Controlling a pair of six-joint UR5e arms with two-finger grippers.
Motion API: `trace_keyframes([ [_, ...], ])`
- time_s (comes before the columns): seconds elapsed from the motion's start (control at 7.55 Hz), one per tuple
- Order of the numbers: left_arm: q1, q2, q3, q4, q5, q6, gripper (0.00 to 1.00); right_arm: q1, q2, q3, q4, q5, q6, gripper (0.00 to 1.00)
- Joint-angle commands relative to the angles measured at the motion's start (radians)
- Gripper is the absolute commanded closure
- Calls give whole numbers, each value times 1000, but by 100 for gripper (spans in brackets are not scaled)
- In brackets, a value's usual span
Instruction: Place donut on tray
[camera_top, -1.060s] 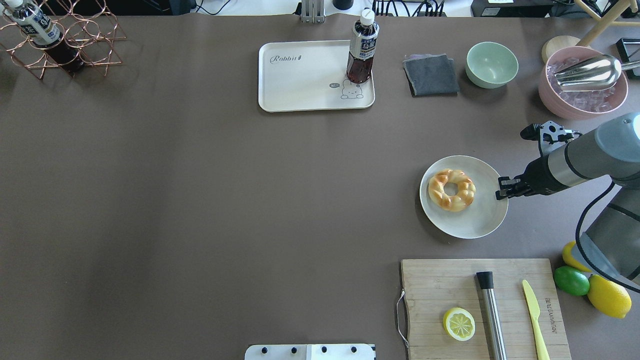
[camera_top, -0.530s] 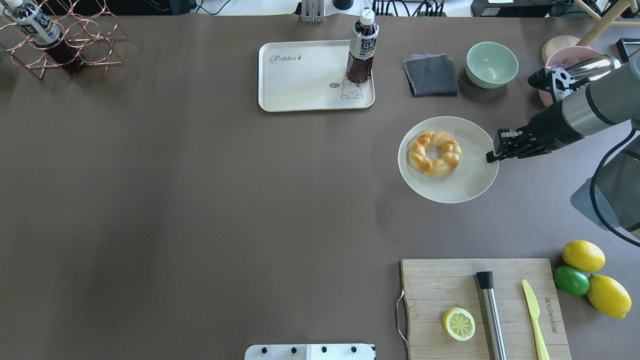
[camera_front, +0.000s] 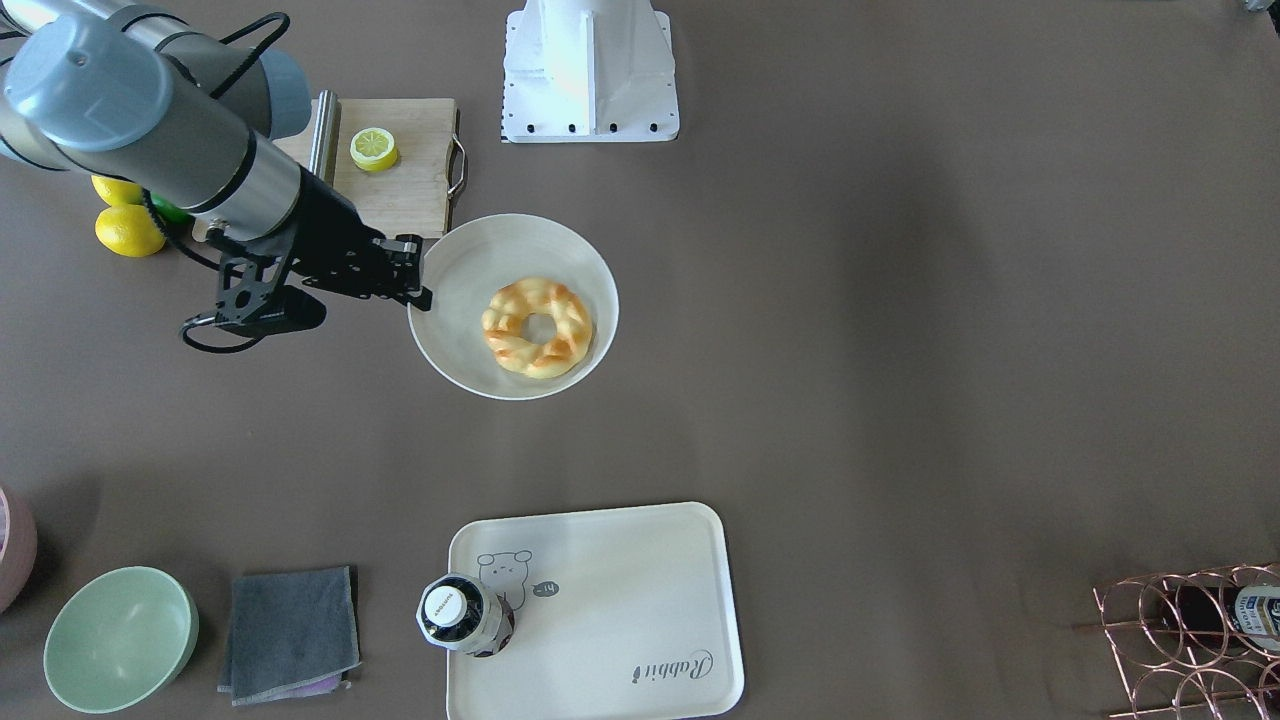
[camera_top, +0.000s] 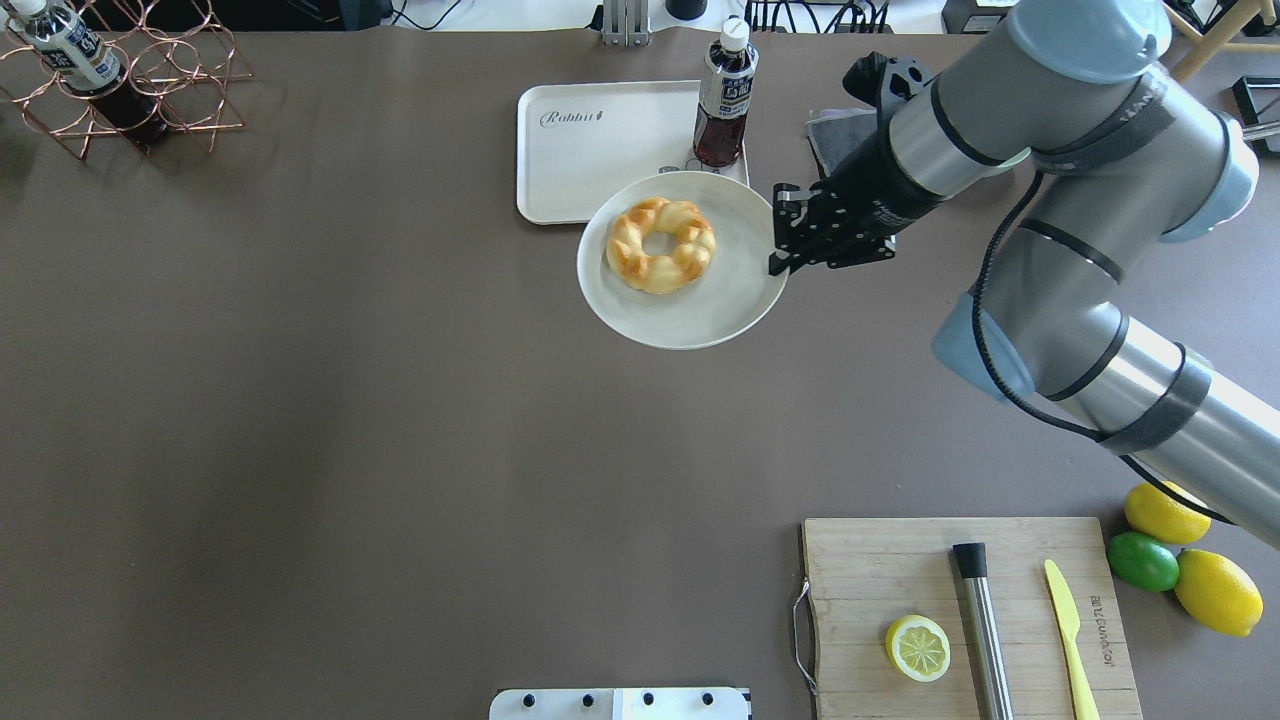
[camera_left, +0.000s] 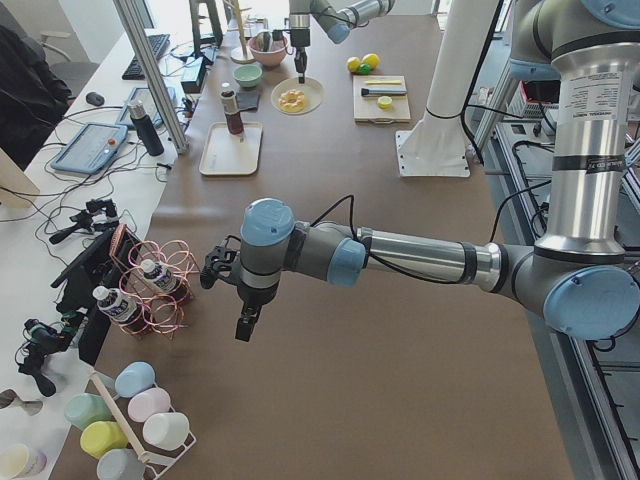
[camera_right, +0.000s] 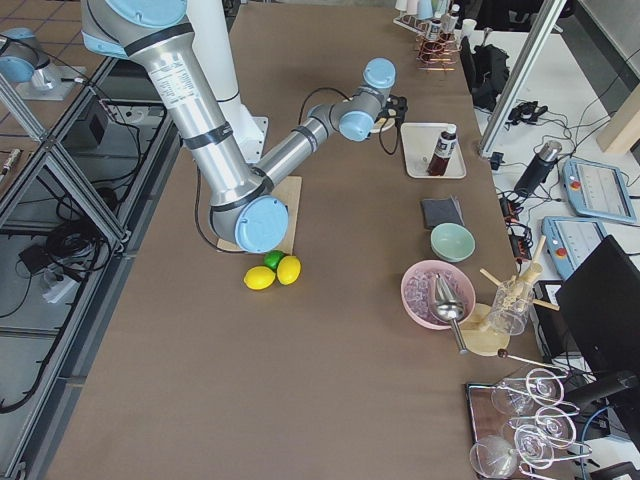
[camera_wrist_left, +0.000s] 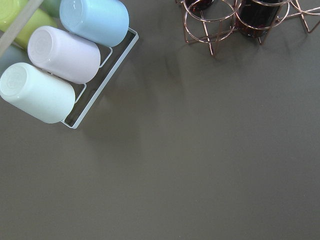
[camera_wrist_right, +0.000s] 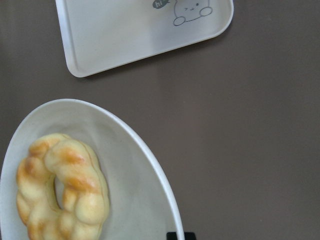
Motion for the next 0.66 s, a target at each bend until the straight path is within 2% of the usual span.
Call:
trace_keyframes([
  [0.0,7,-17,6,-6,-151,-35,2,-146,122,-2,-4,-154,148,100],
  [0.27,25,-32,-5,-9,-200,-117,2,-237,210,-33,-5,-269,217,100],
  [0.4,63,-59,-3,-20,-256,-195,2,-252,224,-56,-4,-294,217,100],
  [0.53,114,-69,-3,-100,-276,-329,2,-255,225,-61,-4,-305,217,100],
])
